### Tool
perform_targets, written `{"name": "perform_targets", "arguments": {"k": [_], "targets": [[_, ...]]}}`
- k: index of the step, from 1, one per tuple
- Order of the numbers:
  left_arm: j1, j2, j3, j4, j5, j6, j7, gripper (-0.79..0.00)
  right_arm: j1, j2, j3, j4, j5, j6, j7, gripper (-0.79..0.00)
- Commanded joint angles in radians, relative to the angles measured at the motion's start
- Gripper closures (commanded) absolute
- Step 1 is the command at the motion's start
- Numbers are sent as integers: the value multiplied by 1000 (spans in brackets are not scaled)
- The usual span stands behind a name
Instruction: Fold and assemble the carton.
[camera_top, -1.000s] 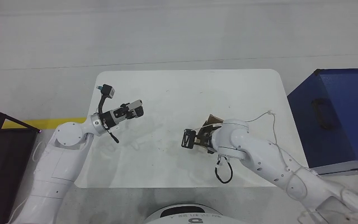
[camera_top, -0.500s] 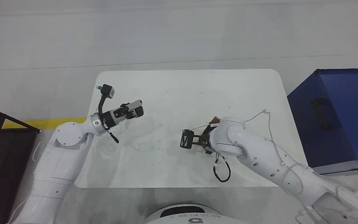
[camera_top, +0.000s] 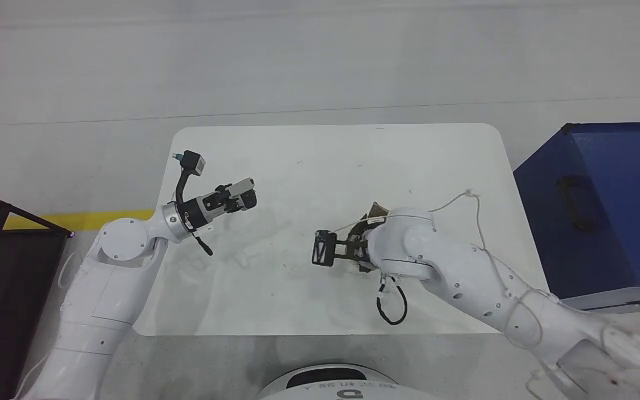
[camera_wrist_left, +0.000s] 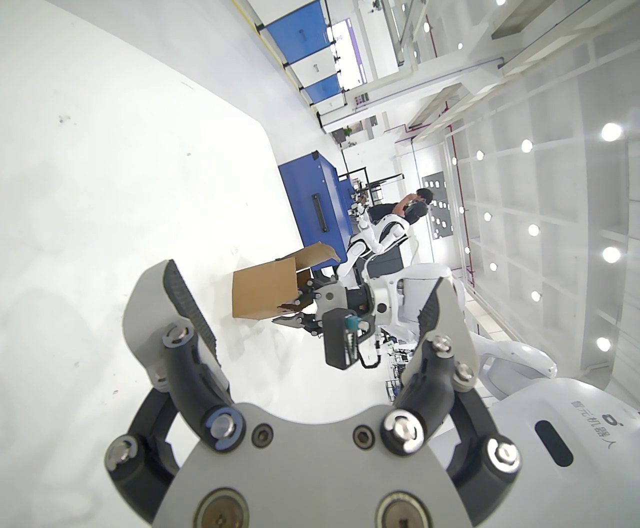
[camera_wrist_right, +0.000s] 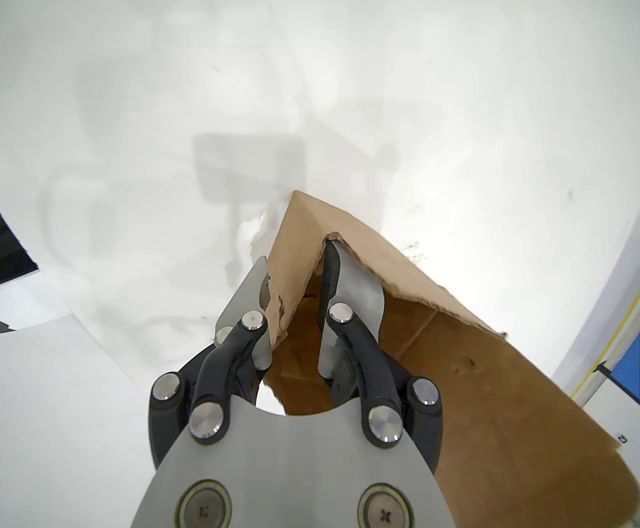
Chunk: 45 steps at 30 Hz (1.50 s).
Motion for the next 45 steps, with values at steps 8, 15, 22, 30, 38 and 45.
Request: {"name": "perform_targets", "arguments": {"k": [8, 15, 22, 30, 38, 45], "targets": [[0, 0, 0, 0, 0, 0, 0, -785, -114, 51, 140, -236, -147, -7, -136, -323], [0, 0, 0, 0, 0, 0, 0, -785, -382, 116, 379, -409, -333, 65, -406, -382], [0, 0, 0, 0, 0, 0, 0, -785, -529, 138, 496, -409, -389, 94, -660, -785], [0, 0, 0, 0, 0, 0, 0, -785, -529, 138, 496, -409, -389, 94, -660, -785], [0, 0, 0, 0, 0, 0, 0, -785, -791, 147, 795, -351, -82, 276, -897, -785], [0, 0, 0, 0, 0, 0, 0, -785, -1132, 165, 1031, -322, 147, 60, -842, -785]]}}
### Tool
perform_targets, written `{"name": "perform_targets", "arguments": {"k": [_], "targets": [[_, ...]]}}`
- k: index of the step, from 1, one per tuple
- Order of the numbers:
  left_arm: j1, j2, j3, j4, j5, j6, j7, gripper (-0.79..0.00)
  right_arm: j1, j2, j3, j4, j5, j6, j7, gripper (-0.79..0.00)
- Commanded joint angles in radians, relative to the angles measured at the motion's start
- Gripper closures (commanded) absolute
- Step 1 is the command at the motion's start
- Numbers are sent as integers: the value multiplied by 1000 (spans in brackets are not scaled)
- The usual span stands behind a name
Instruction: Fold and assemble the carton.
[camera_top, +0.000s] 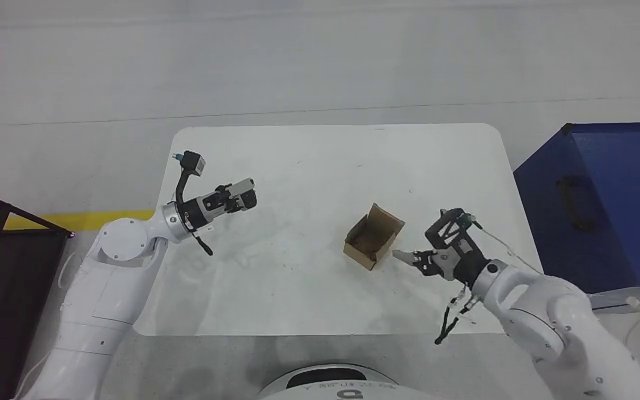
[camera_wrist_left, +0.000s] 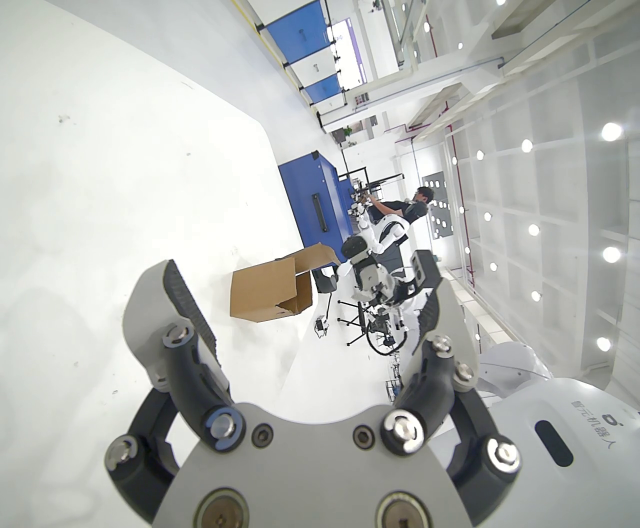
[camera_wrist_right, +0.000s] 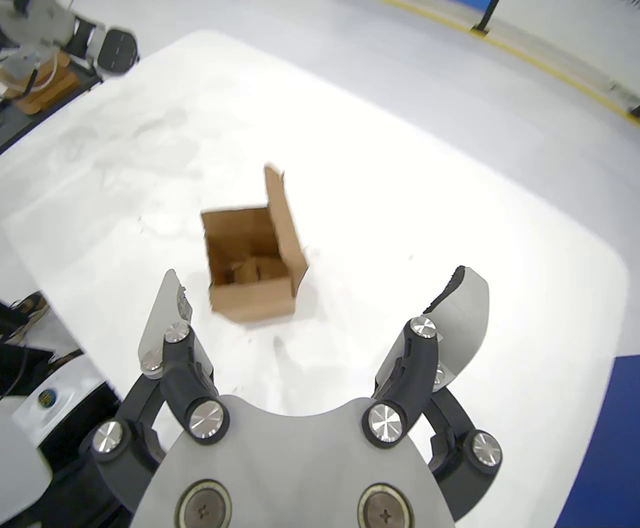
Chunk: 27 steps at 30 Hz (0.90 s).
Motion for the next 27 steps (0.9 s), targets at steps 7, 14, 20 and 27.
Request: {"name": "perform_targets", "arguments": {"k": [7, 14, 20, 27], "targets": [[0, 0, 0, 0, 0, 0, 0, -785, -142, -4, 41, 108, 342, -137, -1, -640], [0, 0, 0, 0, 0, 0, 0, -785, -13, -17, -109, 208, 456, -104, -9, -406], [0, 0, 0, 0, 0, 0, 0, -785, 123, -34, -212, 283, 485, -35, -44, -431], [0, 0, 0, 0, 0, 0, 0, -785, 249, -54, -322, 339, 470, 22, -45, -496]]}}
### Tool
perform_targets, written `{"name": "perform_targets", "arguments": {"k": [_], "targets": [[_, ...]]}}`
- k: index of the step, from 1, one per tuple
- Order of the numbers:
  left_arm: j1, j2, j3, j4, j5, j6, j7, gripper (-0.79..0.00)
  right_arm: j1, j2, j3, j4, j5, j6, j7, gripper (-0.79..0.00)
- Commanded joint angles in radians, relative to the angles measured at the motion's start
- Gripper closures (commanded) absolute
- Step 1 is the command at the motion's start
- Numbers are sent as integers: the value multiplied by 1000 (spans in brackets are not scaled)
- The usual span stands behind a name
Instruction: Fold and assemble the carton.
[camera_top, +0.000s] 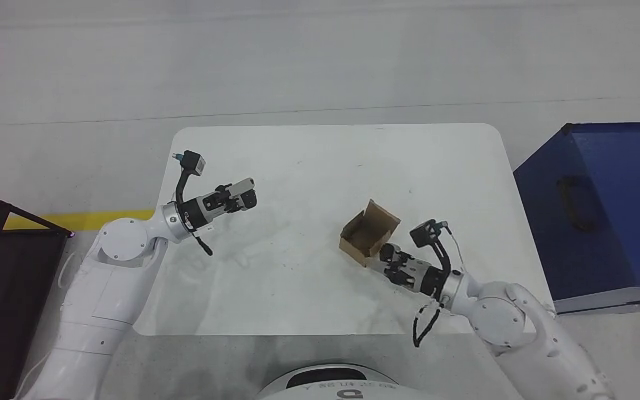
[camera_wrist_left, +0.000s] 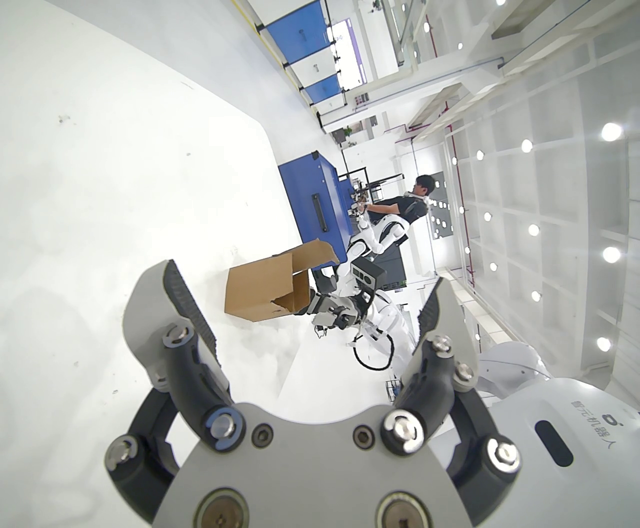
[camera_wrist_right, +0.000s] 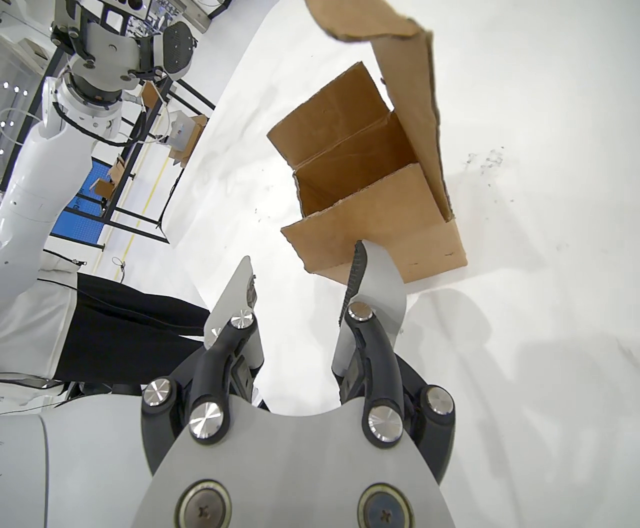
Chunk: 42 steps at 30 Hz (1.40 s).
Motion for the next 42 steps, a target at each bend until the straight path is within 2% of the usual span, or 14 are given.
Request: {"name": "perform_targets", "arguments": {"k": [1, 5, 11, 19, 30, 31, 33, 34, 42], "targets": [[0, 0, 0, 0, 0, 0, 0, -785, 28, -5, -18, 20, -2, 25, -5, -505], [0, 0, 0, 0, 0, 0, 0, -785, 66, -11, -28, 49, -5, 57, -20, -533], [0, 0, 0, 0, 0, 0, 0, -785, 104, -16, -30, 63, -27, 97, -17, -514], [0, 0, 0, 0, 0, 0, 0, -785, 212, -29, -93, 87, -88, 154, 61, -391], [0, 0, 0, 0, 0, 0, 0, -785, 333, -44, -152, 144, -178, 215, 160, -289], [0, 0, 0, 0, 0, 0, 0, -785, 339, -45, -157, 147, -183, 216, 167, -271], [0, 0, 0, 0, 0, 0, 0, -785, 353, -46, -164, 152, -205, 221, 181, -154], [0, 0, 0, 0, 0, 0, 0, -785, 358, -47, -168, 152, -215, 226, 185, -12], [0, 0, 0, 0, 0, 0, 0, -785, 335, -46, -111, 71, -175, 188, 117, 0]]}}
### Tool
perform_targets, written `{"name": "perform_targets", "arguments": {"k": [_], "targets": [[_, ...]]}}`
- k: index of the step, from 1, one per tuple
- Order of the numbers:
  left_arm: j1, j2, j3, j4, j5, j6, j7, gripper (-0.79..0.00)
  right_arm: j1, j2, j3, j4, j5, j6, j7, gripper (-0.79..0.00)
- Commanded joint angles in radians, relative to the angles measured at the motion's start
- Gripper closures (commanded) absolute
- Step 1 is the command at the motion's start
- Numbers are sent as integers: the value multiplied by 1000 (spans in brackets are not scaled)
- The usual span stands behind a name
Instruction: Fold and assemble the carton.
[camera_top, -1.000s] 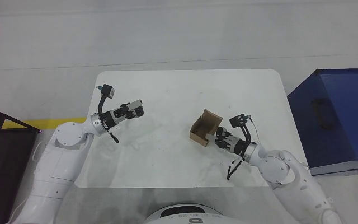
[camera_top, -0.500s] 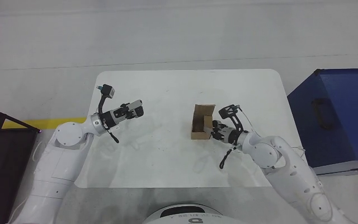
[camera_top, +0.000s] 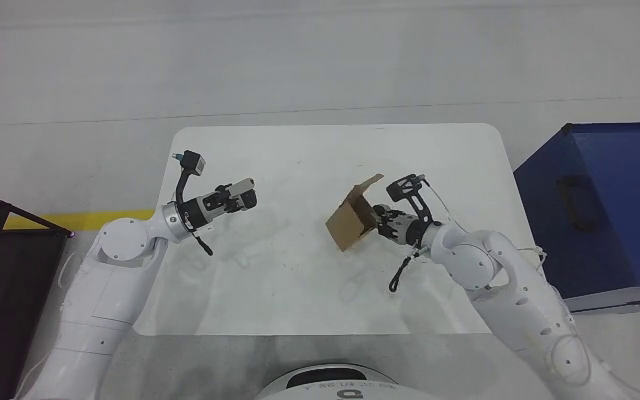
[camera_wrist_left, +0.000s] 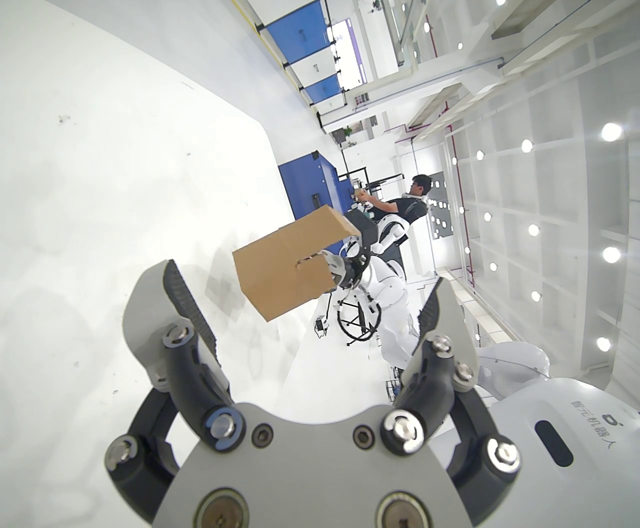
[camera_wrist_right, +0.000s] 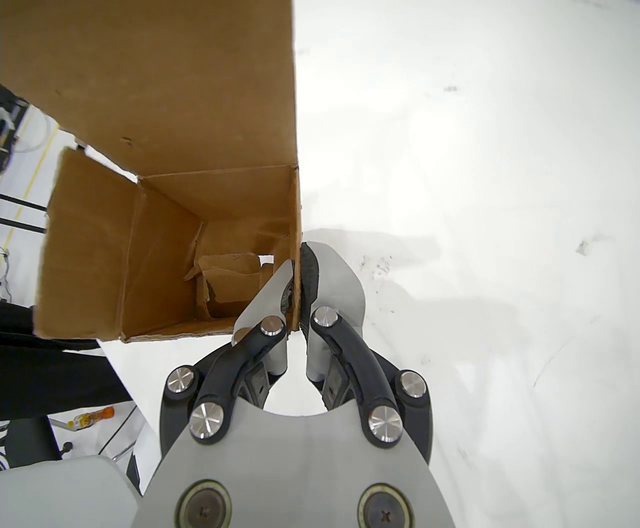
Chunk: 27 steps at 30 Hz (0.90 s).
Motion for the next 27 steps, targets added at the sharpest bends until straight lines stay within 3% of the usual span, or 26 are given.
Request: {"name": "perform_targets", "arguments": {"k": [1, 5, 9, 15, 23, 27], "targets": [[0, 0, 0, 0, 0, 0, 0, -785, -24, 2, 28, -36, 29, -19, -31, 0], [0, 0, 0, 0, 0, 0, 0, -785, -79, 3, 87, -33, 250, -171, -106, 0], [0, 0, 0, 0, 0, 0, 0, -785, -99, 4, 110, -2, 368, -269, -91, 0], [0, 0, 0, 0, 0, 0, 0, -785, -88, 2, 99, 6, 407, -289, -64, 0], [0, 0, 0, 0, 0, 0, 0, -785, -58, -15, 48, 73, 664, -392, -61, 0], [0, 0, 0, 0, 0, 0, 0, -785, -33, -18, 42, 100, 675, -401, -44, 0]]}}
